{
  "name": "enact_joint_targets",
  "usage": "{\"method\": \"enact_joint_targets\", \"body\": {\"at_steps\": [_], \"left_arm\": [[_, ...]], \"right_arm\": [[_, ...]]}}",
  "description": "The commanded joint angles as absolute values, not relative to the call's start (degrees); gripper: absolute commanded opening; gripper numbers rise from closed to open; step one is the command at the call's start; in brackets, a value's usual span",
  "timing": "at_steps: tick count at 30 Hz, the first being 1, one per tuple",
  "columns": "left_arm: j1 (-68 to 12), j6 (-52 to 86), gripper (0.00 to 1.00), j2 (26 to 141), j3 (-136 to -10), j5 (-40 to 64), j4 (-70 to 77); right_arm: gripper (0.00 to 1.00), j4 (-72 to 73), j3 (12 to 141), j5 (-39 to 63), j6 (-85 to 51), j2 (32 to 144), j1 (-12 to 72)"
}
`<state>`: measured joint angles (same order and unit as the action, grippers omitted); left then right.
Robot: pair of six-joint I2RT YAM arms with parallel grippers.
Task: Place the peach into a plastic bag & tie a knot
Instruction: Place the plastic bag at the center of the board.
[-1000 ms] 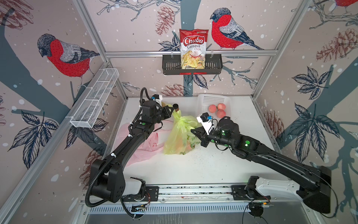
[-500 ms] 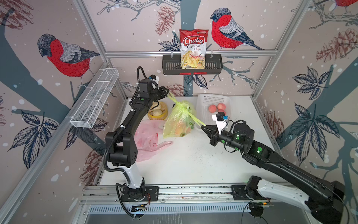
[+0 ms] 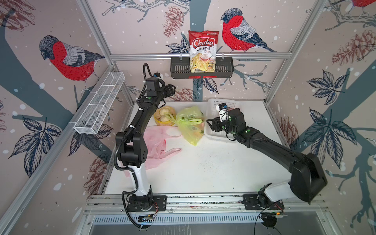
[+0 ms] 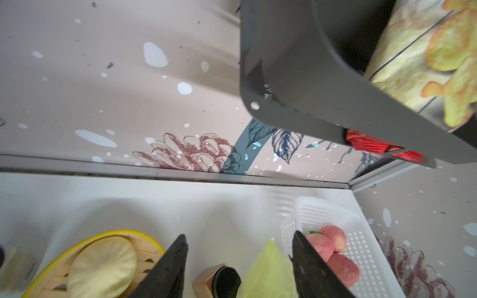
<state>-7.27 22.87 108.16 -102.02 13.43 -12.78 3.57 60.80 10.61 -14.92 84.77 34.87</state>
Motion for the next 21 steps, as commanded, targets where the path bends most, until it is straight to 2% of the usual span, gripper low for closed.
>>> {"method": "enact_joint_targets", "body": {"at_steps": [1,5,11,14,18,21], "left_arm": [[-8.92,21.82,0.62,102.4,-95.32,3.69,-17.1],[-11.04,23.19,0.62,91.04,-78.68,-3.55,-15.18],[-11.04,24.99,0.63,78.82,-59.29,-8.14,-19.07],[-11.07,25.81,0.64,75.35,-52.75,-10.47,-20.71],[-10.98,28.93,0.6,74.88,-48.46,-13.68,-24.59],[-10.38,32.09,0.6,75.48,-45.4,-12.03,-25.03]], "right_arm": [[0.72,4.38,62.29,11.73,-15.87,85.9,35.19],[0.82,4.16,62.23,10.66,-16.5,85.57,35.67],[0.88,4.04,60.52,10.01,-16.35,82.23,35.51],[0.88,4.13,59.71,10.52,-16.43,79.81,35.4],[0.89,4.86,58.25,12.11,-17.06,76.57,35.48],[0.89,5.69,56.99,12.99,-17.46,73.83,35.42]]}}
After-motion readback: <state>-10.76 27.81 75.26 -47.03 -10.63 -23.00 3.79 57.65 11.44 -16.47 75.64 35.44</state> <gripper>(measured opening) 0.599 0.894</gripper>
